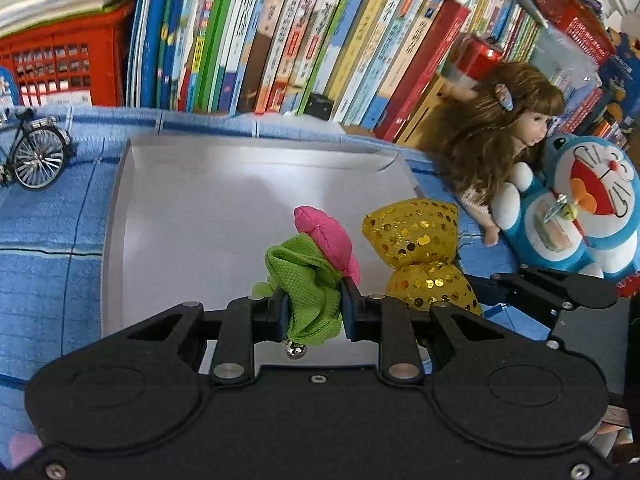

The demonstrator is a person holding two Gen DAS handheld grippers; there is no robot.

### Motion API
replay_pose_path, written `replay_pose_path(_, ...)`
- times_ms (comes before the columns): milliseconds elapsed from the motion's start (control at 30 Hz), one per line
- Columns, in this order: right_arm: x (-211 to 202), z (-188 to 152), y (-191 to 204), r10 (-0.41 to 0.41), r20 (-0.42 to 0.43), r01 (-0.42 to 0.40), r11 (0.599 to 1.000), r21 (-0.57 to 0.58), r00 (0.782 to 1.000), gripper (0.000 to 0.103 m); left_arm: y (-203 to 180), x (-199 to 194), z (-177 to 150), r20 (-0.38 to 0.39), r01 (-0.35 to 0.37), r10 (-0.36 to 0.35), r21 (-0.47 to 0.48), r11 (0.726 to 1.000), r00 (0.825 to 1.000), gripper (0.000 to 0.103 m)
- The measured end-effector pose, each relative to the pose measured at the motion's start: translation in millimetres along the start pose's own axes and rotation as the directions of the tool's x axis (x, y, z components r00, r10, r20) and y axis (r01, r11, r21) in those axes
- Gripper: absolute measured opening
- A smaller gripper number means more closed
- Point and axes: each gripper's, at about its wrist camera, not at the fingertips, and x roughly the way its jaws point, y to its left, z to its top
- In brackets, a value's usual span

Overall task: Organize soft objects
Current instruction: 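Carry the scrunchie with the left gripper while the right gripper carries the bow to the white tray, then open the left gripper over the tray while the right gripper releases the bow beside it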

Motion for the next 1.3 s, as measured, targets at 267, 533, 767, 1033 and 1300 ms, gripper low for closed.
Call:
replay_pose_path(267, 23.2, -2.0, -6.7, 0.030, -0.048, -0.029, 0.999, 0.021, 0.998, 0.057, 10.2, 18.8, 4.6, -0.014, 0.027, -0.027, -0.032, 0.999, 1.000, 0.024)
replay_pose_path(533, 32.4, -4.8, -9.3, 0.050, -0.062, -0.048, 0.998, 0.041, 0.997, 0.069, 8.1, 31.6, 2.5, -0.043, 0.026, -0.027, -0.022, 0.999, 0.999, 0.026)
replay_pose_path(767, 24.2, -3.2, -9.2, 0.044, -0.035, -0.042, 0.998, 0.044, 0.998, 0.081, 2.2, 20.2, 1.7, -0.019, -0.007, 0.007, 0.004, 1.000, 1.000, 0.049)
replay_pose_path(1033, -8.3, -0.9, -4.4, 0.015, 0.026, -0.016, 0.999, 0.031, 1.000, 0.087, -11.8, -19.8, -4.0, 0.066, -0.057, 0.054, 0.039, 0.998, 0.996, 0.068)
replay_pose_path(1300, -58.7, -5.9, 8.3, -0.024, 0.106, 0.025, 1.000, -0.008, 0.994, 0.088, -36.6, -63.4, -22.0, 0.136, -0.072, 0.061, 0.083, 0.994, 0.989, 0.075)
